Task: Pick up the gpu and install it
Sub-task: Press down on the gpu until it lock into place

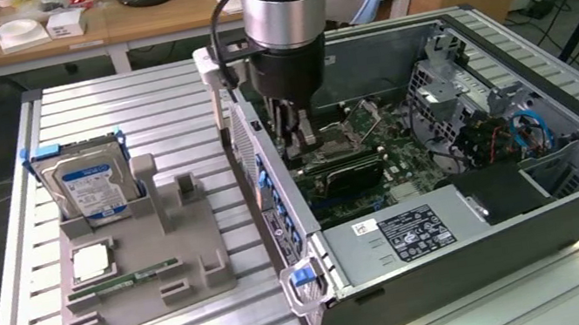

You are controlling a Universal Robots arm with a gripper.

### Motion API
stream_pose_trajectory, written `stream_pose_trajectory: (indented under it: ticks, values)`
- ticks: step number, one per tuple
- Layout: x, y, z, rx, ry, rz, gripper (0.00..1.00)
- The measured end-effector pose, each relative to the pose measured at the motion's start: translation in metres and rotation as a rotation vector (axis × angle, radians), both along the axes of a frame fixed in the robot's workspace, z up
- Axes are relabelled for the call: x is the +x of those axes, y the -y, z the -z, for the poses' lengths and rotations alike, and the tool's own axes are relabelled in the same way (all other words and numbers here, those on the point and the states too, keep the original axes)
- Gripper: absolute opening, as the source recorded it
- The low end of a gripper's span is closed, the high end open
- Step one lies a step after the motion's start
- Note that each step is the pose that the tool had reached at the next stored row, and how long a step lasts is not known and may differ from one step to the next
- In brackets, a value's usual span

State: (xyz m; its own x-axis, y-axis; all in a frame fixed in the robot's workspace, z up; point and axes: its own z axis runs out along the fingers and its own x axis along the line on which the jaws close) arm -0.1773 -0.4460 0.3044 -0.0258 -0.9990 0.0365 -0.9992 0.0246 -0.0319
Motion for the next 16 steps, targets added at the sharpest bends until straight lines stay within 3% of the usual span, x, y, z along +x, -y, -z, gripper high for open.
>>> stream_pose_trajectory:
  ticks: [6, 16]
  values:
    - [-0.0043, 0.0000, -0.0019, 0.0004, 0.0008, 0.000, 0.11]
    - [-0.0044, 0.0014, 0.0031, 0.0004, 0.0006, 0.022, 0.11]
